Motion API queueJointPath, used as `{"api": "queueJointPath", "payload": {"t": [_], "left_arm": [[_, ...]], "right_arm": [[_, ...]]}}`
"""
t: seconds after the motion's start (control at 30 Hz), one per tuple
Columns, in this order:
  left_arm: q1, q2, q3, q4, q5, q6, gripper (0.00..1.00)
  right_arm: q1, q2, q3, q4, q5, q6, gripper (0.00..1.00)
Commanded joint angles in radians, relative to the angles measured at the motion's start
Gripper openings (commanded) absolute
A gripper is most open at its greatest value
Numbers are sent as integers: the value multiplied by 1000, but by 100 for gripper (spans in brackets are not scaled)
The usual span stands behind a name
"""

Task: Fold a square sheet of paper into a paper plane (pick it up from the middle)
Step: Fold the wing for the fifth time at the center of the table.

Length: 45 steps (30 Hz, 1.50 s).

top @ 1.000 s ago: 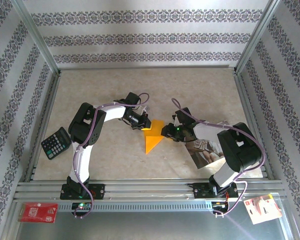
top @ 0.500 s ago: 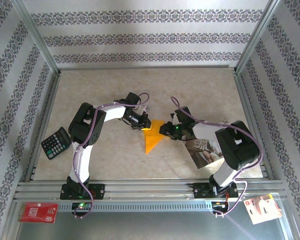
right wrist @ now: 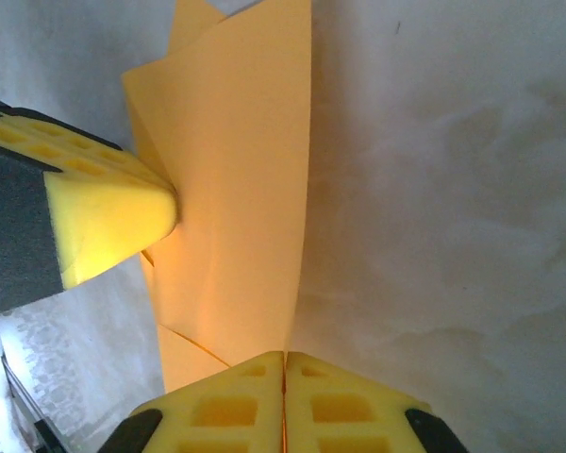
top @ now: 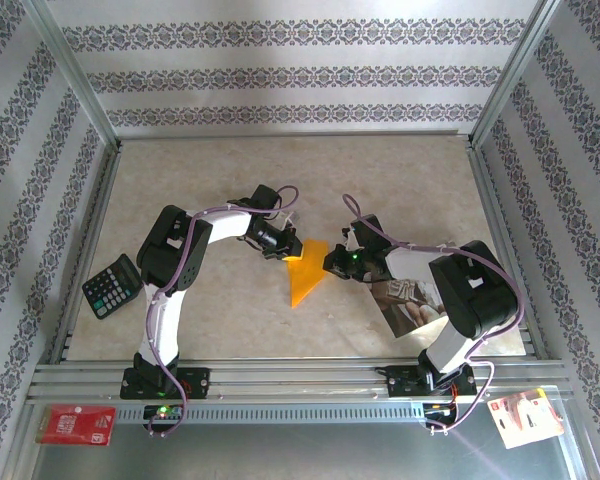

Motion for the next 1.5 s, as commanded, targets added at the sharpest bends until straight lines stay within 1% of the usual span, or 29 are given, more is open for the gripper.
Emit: {"api": "queueJointPath", "payload": {"t": [0.0,0.13,0.27,0.33,0.4,0.5,0.63,0.77,0.83,0.93,1.13,1.33,1.47], "left_arm": [[13,-5,-6,-60,-48,10,12],[14,-69,-13,-13,-46,-14,21],[4,-204,-95,83,-80,-38,30],[-12,-294,-162,119,-150,-34,31],[-54,-401,-255,158,-244,-8,33],[-140,-540,-388,202,-394,15,35],[-257,-656,-521,276,-531,14,39],[-358,-666,-546,282,-646,53,41],[-406,-650,-541,290,-693,71,43],[-455,-610,-515,267,-770,108,45],[-513,-537,-470,252,-871,163,47],[-539,-499,-452,281,-896,194,47],[-563,-476,-442,275,-935,211,47]], "right_arm": [[-9,-15,-24,19,-4,18,5],[-3,-55,-45,21,19,66,1],[16,-98,-61,14,54,138,0],[28,-117,-67,14,69,183,0],[38,-142,-72,10,86,228,0],[44,-169,-76,2,107,290,0],[45,-185,-79,1,105,344,0],[45,-185,-75,3,92,374,0],[45,-188,-73,7,90,387,0],[44,-184,-66,8,82,394,0],[41,-161,-64,26,67,408,0],[39,-143,-70,39,50,406,0],[34,-139,-73,44,43,411,0]]}}
